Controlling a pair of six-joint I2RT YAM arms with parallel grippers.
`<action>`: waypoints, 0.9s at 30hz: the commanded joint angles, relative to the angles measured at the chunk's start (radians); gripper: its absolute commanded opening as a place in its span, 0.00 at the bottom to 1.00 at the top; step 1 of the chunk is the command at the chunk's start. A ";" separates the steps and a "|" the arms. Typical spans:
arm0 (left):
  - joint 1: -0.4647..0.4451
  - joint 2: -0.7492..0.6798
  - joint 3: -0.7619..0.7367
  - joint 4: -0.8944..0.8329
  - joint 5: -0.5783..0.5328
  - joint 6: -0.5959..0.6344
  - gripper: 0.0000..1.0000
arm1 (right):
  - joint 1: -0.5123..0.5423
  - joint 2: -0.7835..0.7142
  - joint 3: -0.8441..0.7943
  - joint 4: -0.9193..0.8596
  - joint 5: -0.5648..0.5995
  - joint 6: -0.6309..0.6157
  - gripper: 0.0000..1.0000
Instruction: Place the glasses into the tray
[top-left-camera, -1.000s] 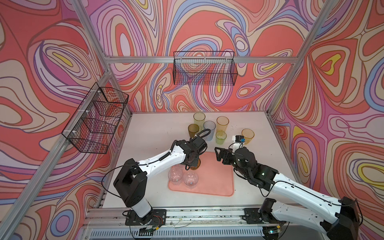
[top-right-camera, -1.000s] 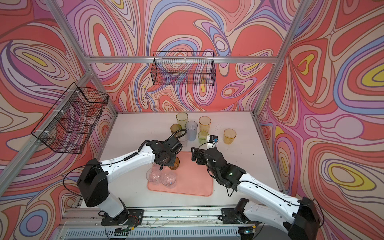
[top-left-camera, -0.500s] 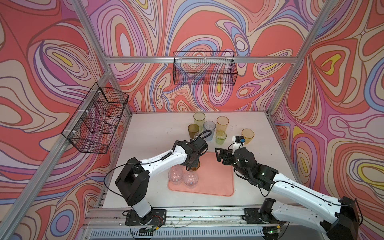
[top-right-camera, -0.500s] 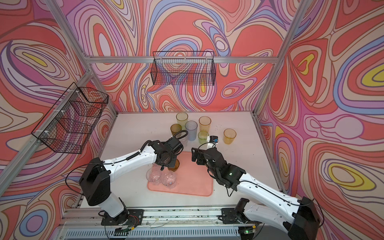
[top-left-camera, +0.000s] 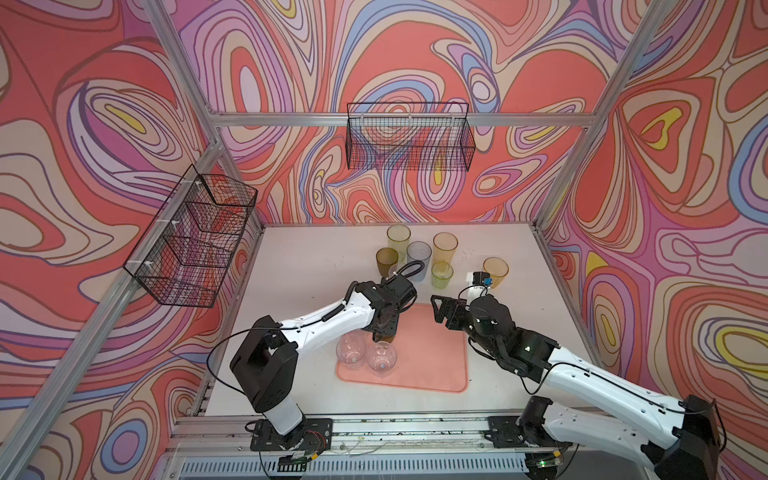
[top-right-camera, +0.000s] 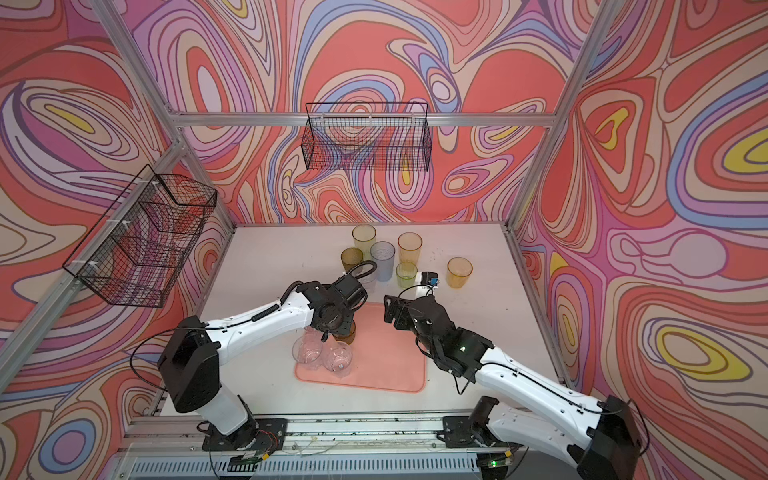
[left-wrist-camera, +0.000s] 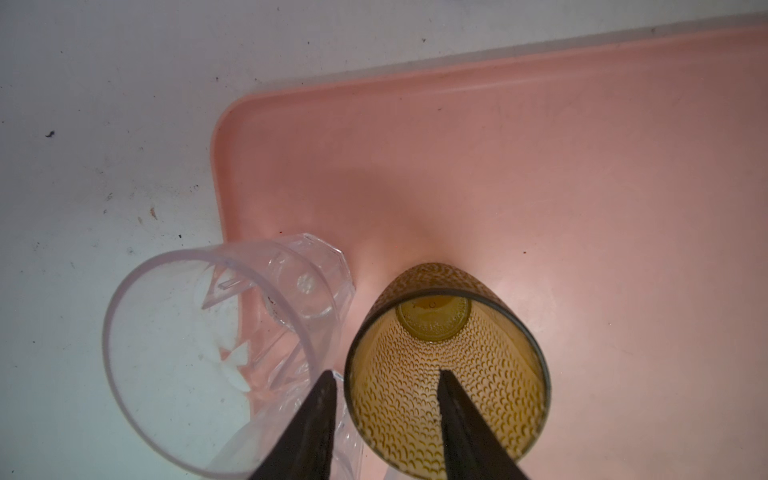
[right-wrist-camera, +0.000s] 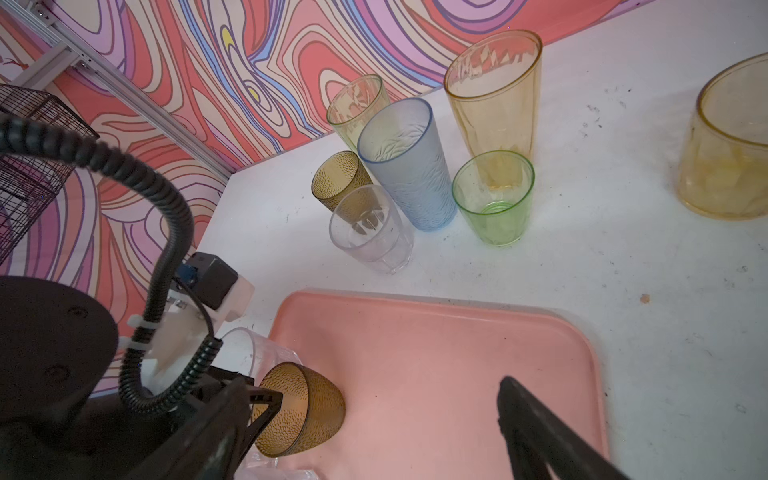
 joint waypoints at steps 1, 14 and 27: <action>-0.011 -0.057 0.029 -0.012 -0.011 -0.009 0.61 | -0.005 -0.013 0.026 -0.038 0.031 0.014 0.96; -0.011 -0.138 0.051 0.099 0.017 0.042 1.00 | -0.005 0.013 0.062 -0.114 0.119 0.099 0.97; -0.009 -0.139 0.118 0.168 -0.018 0.153 1.00 | -0.005 0.105 0.165 -0.194 0.169 0.172 0.97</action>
